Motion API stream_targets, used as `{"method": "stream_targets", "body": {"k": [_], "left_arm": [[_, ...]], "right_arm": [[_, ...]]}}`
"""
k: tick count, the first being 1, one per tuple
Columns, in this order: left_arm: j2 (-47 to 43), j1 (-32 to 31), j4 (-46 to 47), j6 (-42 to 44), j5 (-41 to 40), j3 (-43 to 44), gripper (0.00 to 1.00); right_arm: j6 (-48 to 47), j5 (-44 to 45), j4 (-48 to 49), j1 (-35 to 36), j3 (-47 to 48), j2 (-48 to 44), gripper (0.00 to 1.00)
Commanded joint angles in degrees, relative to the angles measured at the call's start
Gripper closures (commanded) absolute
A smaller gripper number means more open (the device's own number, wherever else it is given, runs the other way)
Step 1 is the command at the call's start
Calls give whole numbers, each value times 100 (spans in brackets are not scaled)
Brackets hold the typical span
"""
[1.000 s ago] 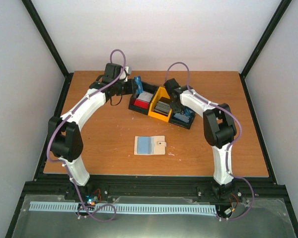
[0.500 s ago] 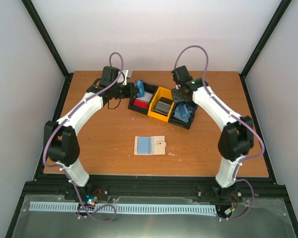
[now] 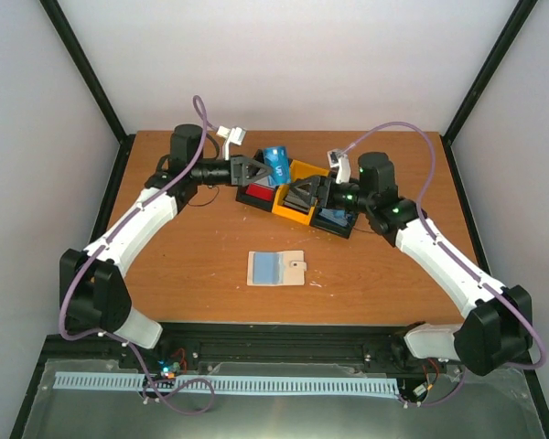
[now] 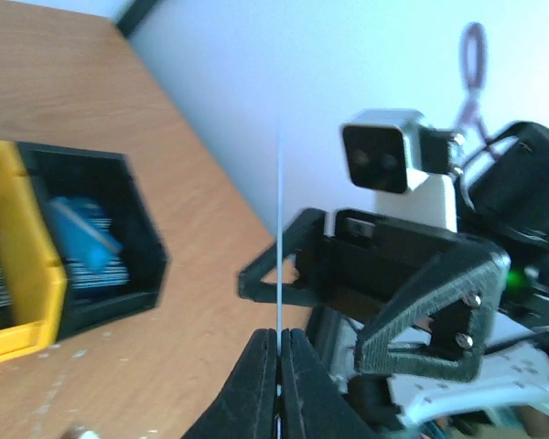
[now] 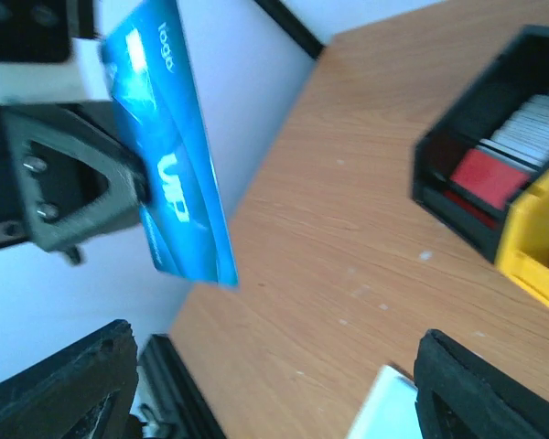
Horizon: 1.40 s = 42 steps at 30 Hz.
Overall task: Put the credit cards into the card holder
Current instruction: Insert the credit card into the card holder.
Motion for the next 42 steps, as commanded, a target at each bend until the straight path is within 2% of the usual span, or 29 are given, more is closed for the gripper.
{"method": "stream_targets", "body": {"k": [1, 3, 6, 11, 16, 20, 21, 22, 27, 30, 31, 37, 39, 42], "left_arm": [[-78, -61, 1246, -943, 1536, -157, 99], [-145, -73, 1244, -940, 1570, -208, 99], [-194, -86, 1276, -907, 1759, -286, 99], [-245, -178, 1655, -1242, 1919, -459, 99], [-335, -247, 1893, -1422, 1864, -659, 99], [-374, -249, 1802, -1417, 1698, -686, 98], [-386, -249, 1702, -1367, 1597, -679, 95], [-402, -245, 1554, -1301, 1474, -677, 87], [-585, -242, 210, -794, 24, -862, 34], [-810, -242, -492, -641, -1046, -1252, 7], [-900, -246, -670, -656, -1384, -1390, 2], [-979, -462, -1488, -790, -2839, -2123, 0], [-689, -617, -1637, -877, -3134, -2203, 7], [-207, -802, -1847, -954, -3482, -2223, 22]], "right_arm": [[813, -886, 1197, 25, -101, -161, 18], [847, -999, 1382, 23, -26, -126, 19], [958, -1285, 1626, 28, 124, -39, 26], [1386, -1750, 2064, 28, 73, 54, 56], [1313, -1807, 1967, 19, 8, 63, 74], [1337, -1874, 1989, 9, 22, 123, 96], [1318, -1851, 1947, 5, 12, 130, 97], [1262, -1812, 1875, -9, -5, 126, 97], [704, -1517, 1056, -167, -163, 152, 97], [260, -1249, 440, -175, -308, 171, 97], [174, -1168, 319, -172, -407, 172, 97], [11, -604, 113, -31, -1298, 197, 97], [147, -303, 288, 178, -1681, 271, 97], [502, -193, 832, 423, -2071, 556, 97]]}}
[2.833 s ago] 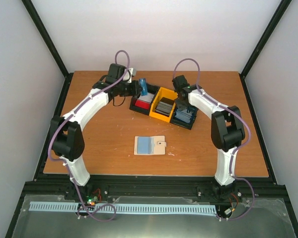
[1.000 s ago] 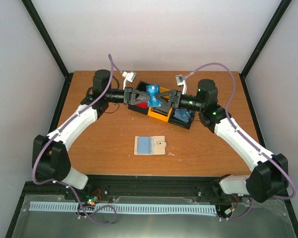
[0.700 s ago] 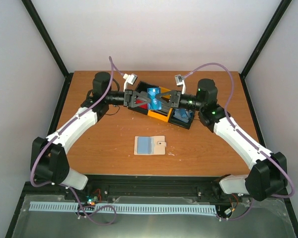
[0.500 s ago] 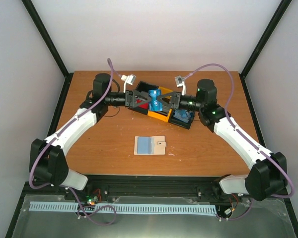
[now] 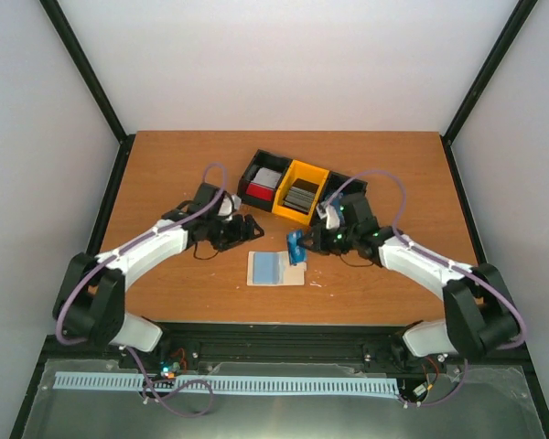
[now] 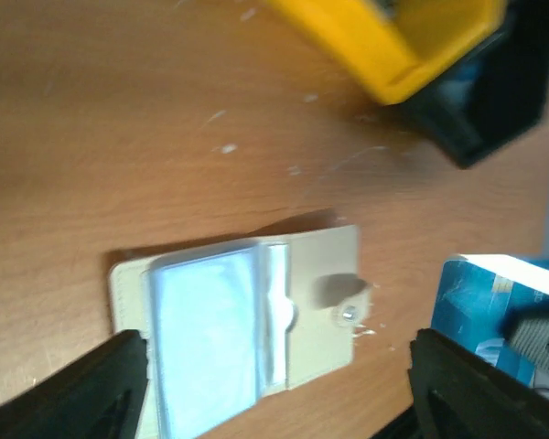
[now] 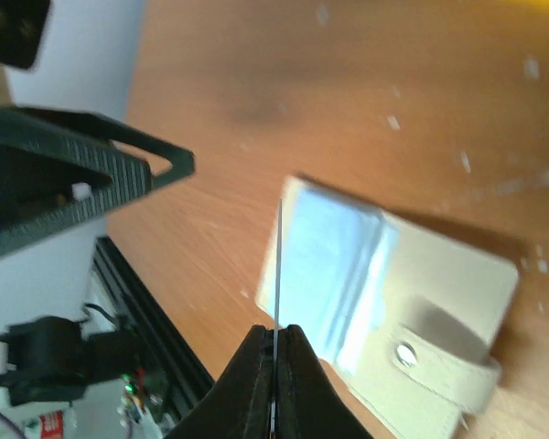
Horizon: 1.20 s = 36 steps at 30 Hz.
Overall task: Put the credit cards into the card holder
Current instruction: Insert the credit card into the card holder.
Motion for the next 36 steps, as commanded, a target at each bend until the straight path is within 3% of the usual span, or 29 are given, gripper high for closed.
{"method": "stream_targets", "body": {"k": [1, 3, 11, 15, 20, 26, 36], "left_arm": [[588, -247, -488, -9, -838, -59, 27], [679, -268, -264, 157, -698, -227, 35], [870, -269, -149, 862, -521, -623, 52], [960, -269, -24, 929, -250, -854, 56], [1028, -269, 148, 929, 57, -1021, 63], [1201, -278, 114, 933, 135, -1025, 82], [1154, -287, 35, 916, 6, -998, 84]], "right_arm": [[367, 517, 767, 400, -503, 412, 97], [672, 711, 1228, 571, -659, 667, 97], [1592, 1153, 2846, 1110, -1010, 1552, 97], [1992, 1290, 3535, 1208, -1304, 1679, 97], [2114, 1297, 3835, 1252, -1483, 1835, 97], [2351, 1209, 4352, 1342, -1569, 2095, 97], [2195, 1092, 4333, 1349, -1528, 2237, 97]]}}
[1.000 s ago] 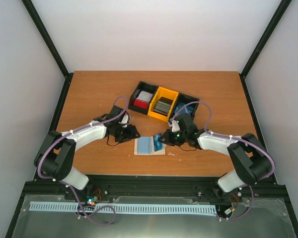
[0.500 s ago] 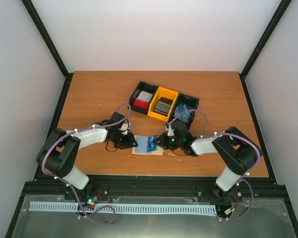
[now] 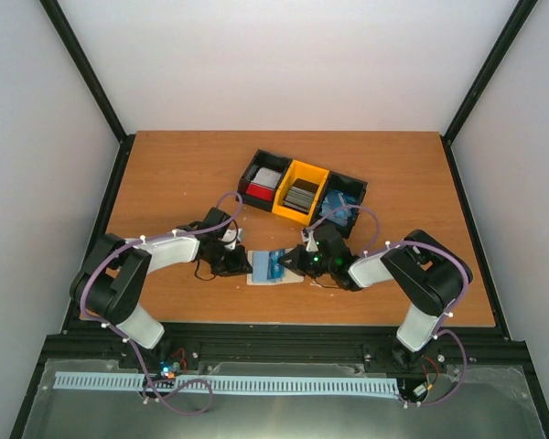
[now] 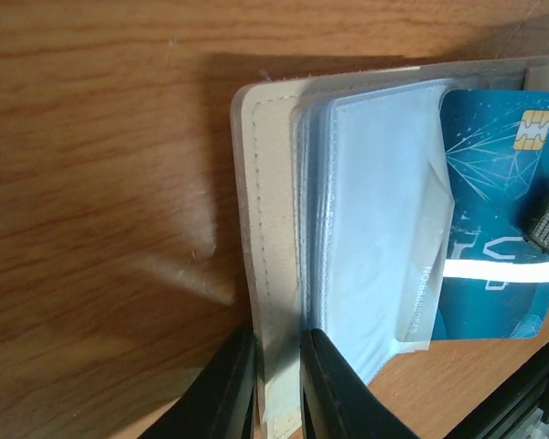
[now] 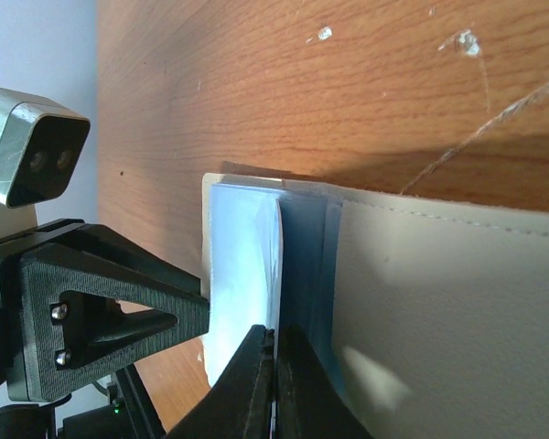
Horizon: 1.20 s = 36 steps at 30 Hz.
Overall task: Put the credit cards into the card holder
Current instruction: Insert the credit card into the card holder.
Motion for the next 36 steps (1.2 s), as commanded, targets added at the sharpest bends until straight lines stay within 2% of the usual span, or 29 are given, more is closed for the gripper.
{"method": "stream_targets", "body": {"k": [1, 4, 9, 15, 24, 31, 36], "left_arm": [[58, -51, -65, 54, -80, -21, 84], [38, -51, -89, 29, -183, -9, 84], [7, -51, -113, -33, -346, -5, 86], [25, -51, -17, 20, -199, -12, 86], [-6, -50, 62, 80, -38, -28, 86], [-18, -51, 72, 90, -34, -39, 86], [-51, -51, 33, 70, -131, -20, 86]], "right_arm": [[-176, -45, -39, 70, 15, 90, 97], [-238, 3, -298, 70, 36, 1, 97], [-225, 599, -1035, 70, -124, -624, 97], [-155, 4, -674, 104, 107, -89, 97], [-197, -330, -340, 180, 309, 330, 97], [-69, 44, -588, 189, 278, 207, 97], [220, 618, -973, 202, 132, -71, 97]]}}
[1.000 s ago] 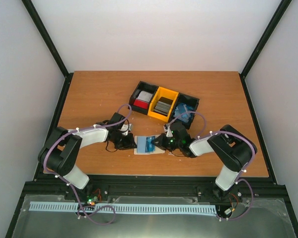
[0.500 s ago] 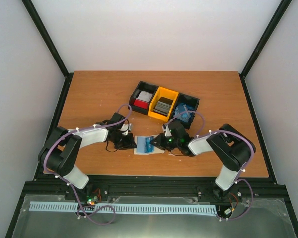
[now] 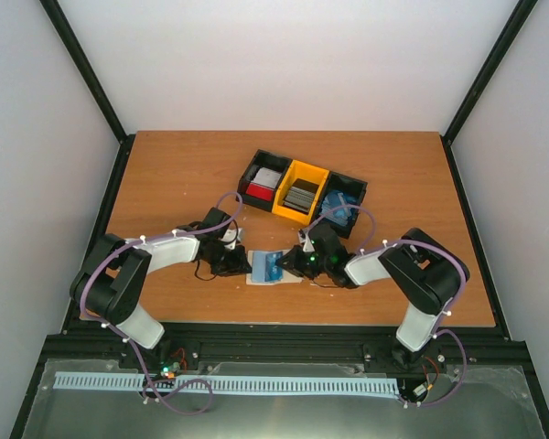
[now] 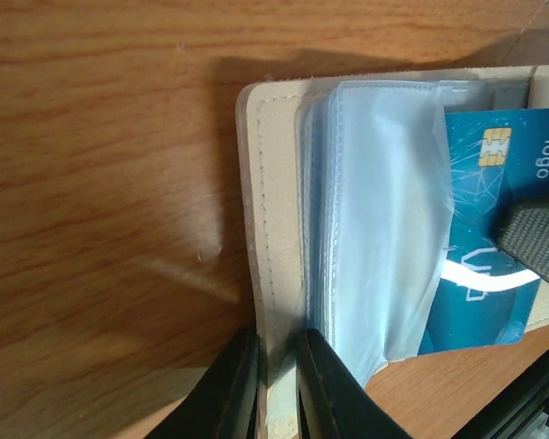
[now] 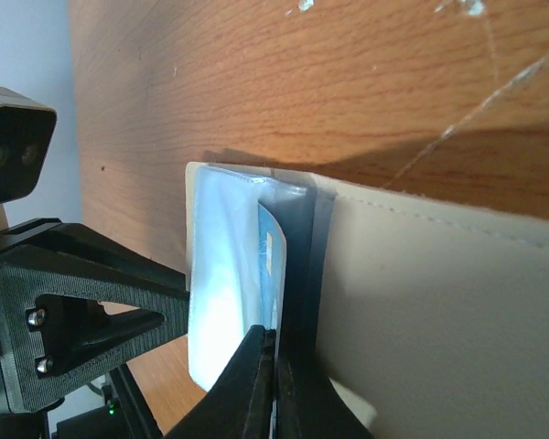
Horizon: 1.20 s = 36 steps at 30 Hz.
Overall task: Put the credit cards into the card holder
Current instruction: Insert the credit card into the card holder.
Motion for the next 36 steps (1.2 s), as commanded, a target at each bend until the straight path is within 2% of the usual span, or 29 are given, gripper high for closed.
{"method": "stream_targets", "body": {"k": [1, 9, 14, 36], "left_arm": [[-61, -44, 33, 72, -69, -24, 86], [-36, -44, 116, 113, 106, -42, 87], [-71, -44, 117, 138, 127, -56, 87], [-36, -44, 153, 129, 78, -55, 89]], "right_arm": [[176, 719, -655, 128, -147, -312, 97], [400, -28, 453, 167, 38, 379, 97], [437, -202, 677, 198, 127, 577, 97], [49, -749, 326, 343, 687, 904, 97]]}}
